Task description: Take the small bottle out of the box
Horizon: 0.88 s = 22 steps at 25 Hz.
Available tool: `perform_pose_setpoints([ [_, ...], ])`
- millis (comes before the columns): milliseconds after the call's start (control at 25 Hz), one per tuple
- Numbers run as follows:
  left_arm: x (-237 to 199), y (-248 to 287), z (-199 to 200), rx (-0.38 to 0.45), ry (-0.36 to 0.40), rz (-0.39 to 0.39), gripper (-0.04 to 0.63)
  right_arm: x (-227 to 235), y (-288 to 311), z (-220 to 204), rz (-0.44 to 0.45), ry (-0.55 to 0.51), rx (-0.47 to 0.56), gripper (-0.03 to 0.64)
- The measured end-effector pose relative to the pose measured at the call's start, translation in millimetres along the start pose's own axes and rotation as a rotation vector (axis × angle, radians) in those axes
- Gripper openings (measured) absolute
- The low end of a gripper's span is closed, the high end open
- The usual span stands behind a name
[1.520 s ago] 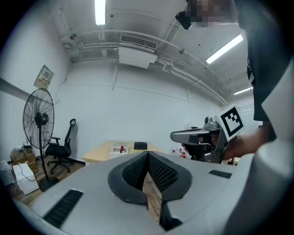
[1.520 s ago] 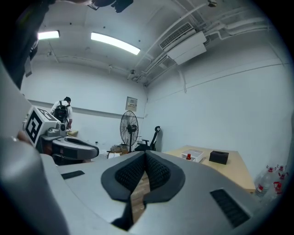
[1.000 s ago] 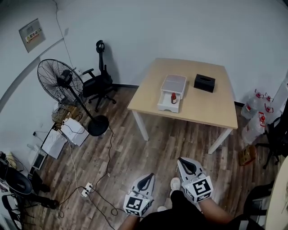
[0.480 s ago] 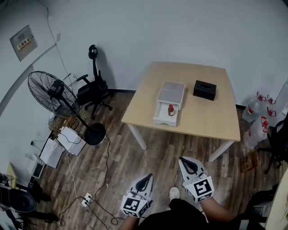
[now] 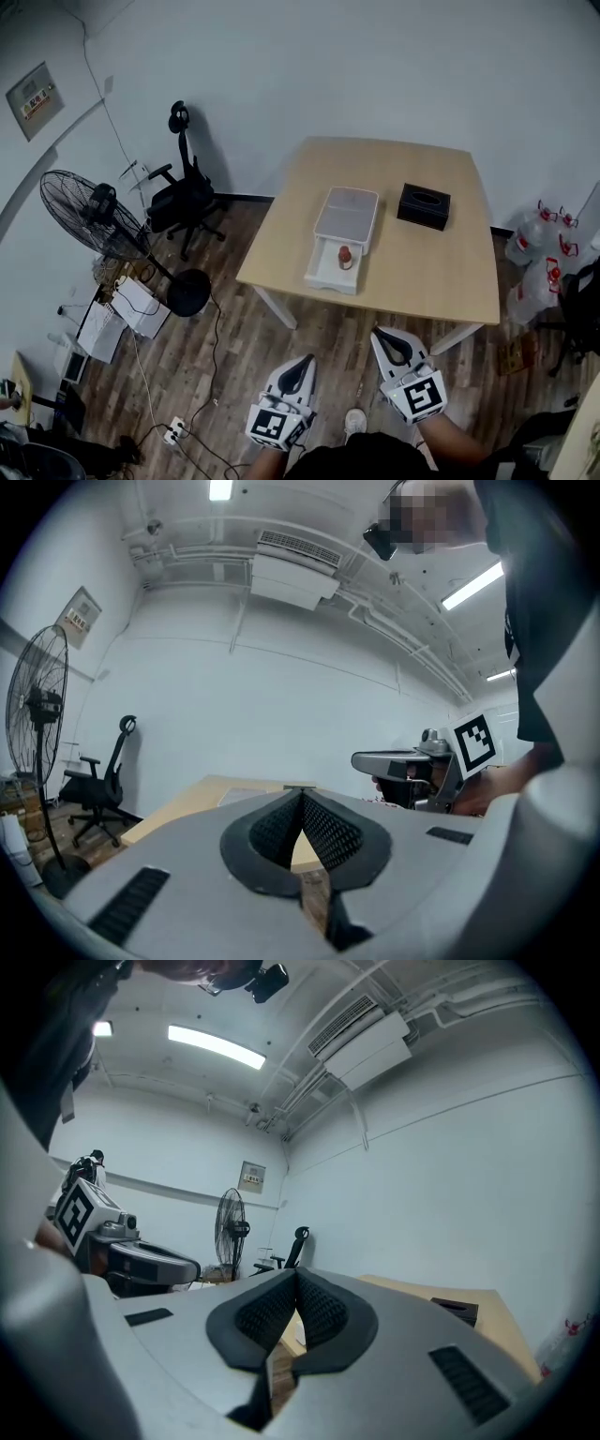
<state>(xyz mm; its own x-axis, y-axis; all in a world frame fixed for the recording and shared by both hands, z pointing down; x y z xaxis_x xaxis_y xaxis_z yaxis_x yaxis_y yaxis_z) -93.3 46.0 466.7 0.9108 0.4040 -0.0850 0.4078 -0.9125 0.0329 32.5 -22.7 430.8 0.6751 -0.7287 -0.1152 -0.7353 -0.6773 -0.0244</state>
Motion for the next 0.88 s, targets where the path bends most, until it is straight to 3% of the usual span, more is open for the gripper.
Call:
perform_pose_setpoints([
  [240,-9,36,7,-0.006,0.007,0.0,0.014,31,18,12,-0.011,-0.011,0.067,0.012],
  [520,-26,62,-5,-0.037,0.022,-0.019,0.014,44,41,-7,0.041,-0.02,-0.003,0.012],
  [880,-83,111,-14,-0.081,0.041,-0.067,0.014,75,105,-7,-0.024,-0.019,-0.002,0.012],
])
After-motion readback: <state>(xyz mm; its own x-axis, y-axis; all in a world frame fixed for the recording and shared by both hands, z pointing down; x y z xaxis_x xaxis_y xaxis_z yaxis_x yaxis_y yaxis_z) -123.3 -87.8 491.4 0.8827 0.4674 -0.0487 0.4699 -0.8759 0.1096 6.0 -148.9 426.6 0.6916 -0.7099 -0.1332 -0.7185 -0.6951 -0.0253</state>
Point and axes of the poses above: the fingertips, and each gripper's own axes: y forward along the fingers, x to its right, z out of its top, the point moved 2 cm from there along -y, backward along the fingers, and after that the axes turned 3 degrees about -z, right-handed, at the moved point
